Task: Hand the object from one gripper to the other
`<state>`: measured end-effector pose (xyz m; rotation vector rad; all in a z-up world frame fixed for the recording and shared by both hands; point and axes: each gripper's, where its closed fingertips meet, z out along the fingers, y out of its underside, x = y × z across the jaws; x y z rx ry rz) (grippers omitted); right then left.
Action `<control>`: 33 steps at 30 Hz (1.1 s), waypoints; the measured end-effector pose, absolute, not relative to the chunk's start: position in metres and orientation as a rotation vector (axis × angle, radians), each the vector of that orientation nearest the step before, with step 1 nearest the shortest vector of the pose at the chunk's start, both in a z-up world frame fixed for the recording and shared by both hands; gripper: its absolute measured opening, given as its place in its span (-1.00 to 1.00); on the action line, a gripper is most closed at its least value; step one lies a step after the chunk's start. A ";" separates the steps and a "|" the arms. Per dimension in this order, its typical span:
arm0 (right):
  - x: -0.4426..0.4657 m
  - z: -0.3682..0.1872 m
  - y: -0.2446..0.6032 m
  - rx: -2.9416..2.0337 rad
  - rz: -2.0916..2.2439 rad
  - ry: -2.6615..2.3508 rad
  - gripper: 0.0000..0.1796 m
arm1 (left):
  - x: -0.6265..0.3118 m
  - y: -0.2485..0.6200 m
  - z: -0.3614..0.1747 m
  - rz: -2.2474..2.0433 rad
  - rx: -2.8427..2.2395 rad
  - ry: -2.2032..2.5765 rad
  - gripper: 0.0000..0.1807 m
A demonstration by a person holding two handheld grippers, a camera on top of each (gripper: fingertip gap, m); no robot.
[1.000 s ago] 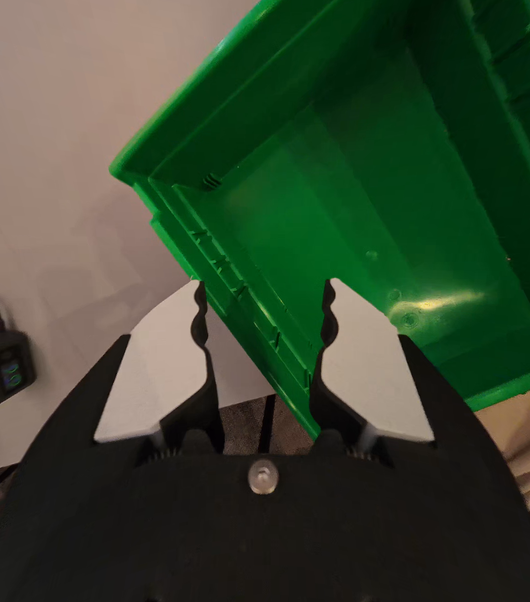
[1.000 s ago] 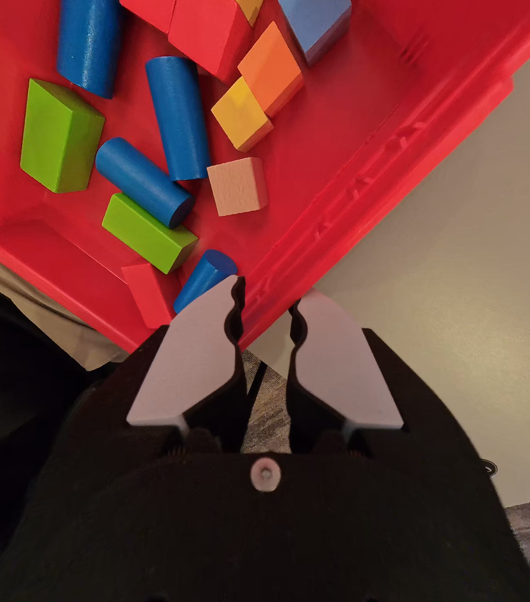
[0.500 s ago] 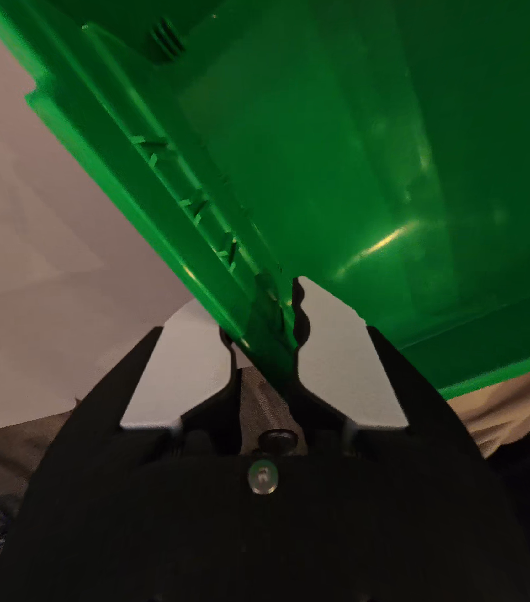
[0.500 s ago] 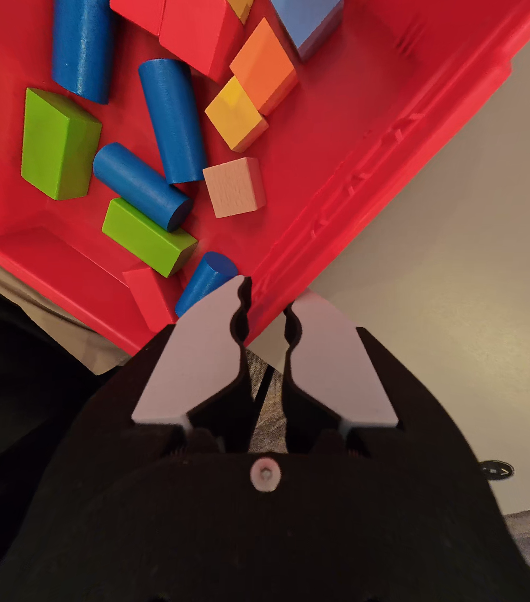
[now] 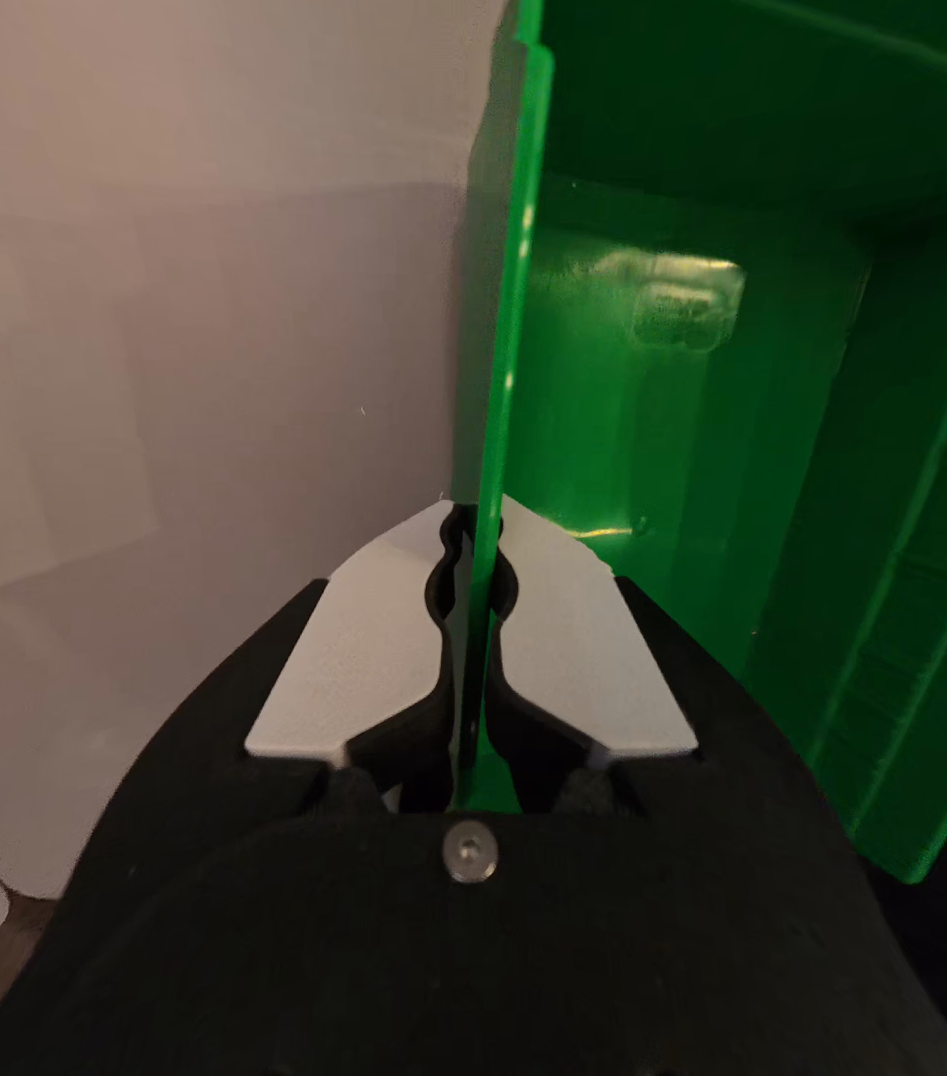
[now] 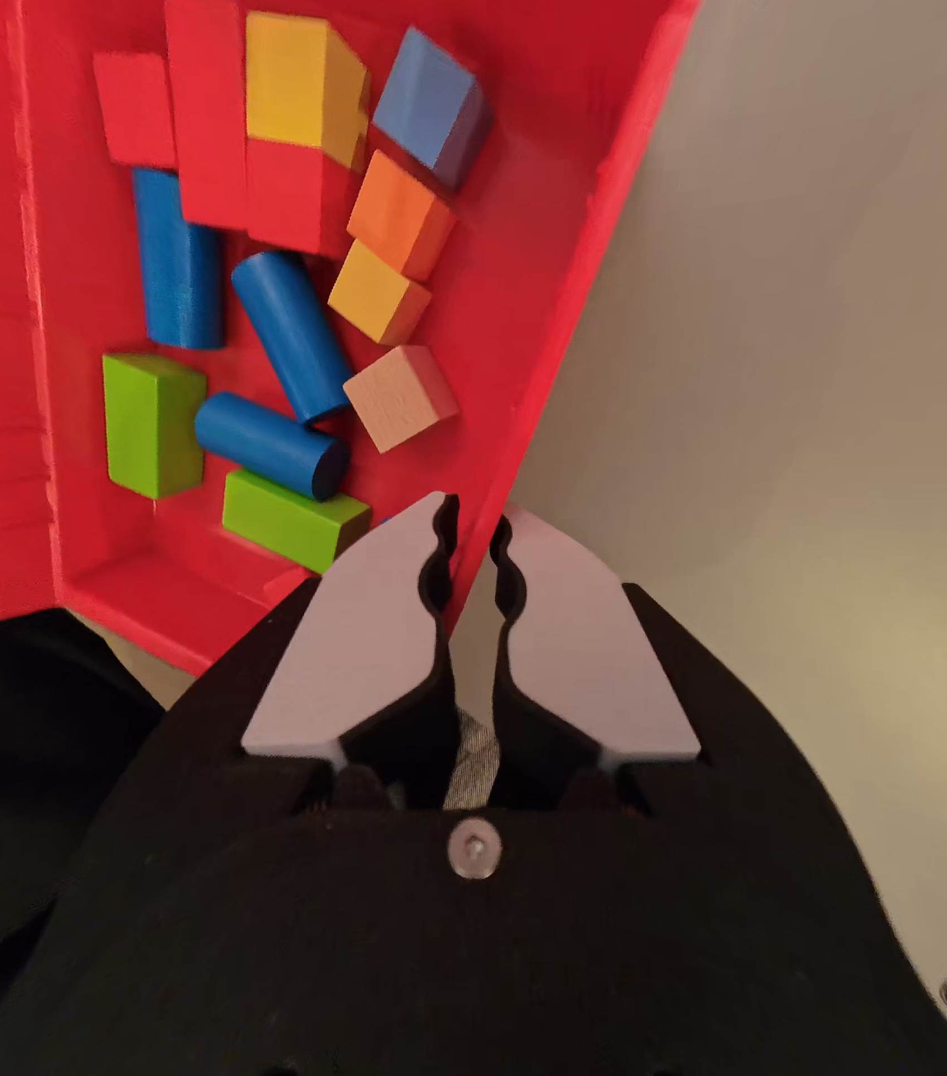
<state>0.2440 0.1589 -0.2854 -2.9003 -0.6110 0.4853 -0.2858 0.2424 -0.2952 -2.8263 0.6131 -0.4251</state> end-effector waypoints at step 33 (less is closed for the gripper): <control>0.240 -0.296 0.138 -2.870 0.161 -0.953 -0.81 | -0.285 0.273 -0.199 -0.527 -2.397 0.505 -0.91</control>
